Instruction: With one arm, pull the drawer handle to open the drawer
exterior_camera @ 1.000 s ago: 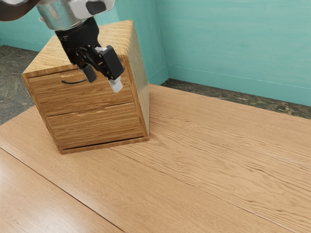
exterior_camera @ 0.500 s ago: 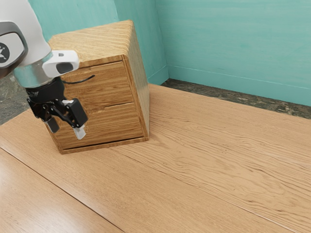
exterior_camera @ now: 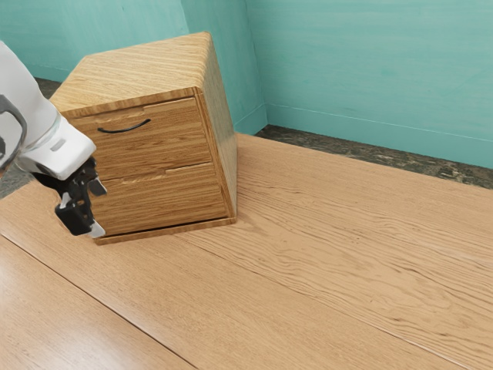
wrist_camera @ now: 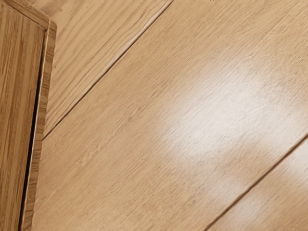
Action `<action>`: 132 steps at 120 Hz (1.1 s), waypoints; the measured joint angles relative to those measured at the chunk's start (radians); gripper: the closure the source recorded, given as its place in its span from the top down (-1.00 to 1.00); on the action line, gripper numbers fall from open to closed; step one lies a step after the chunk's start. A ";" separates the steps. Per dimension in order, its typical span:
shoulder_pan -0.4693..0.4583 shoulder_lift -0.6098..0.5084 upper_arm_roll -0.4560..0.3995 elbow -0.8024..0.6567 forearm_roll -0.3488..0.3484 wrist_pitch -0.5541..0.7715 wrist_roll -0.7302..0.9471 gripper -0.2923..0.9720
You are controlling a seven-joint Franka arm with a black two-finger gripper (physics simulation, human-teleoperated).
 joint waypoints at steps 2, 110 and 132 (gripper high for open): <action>0.000 0.020 -0.004 0.007 0.000 0.022 0.022 0.50; 0.067 0.181 0.004 0.148 -0.016 0.463 0.547 0.32; 0.100 0.200 0.012 0.147 -0.016 0.461 0.585 0.28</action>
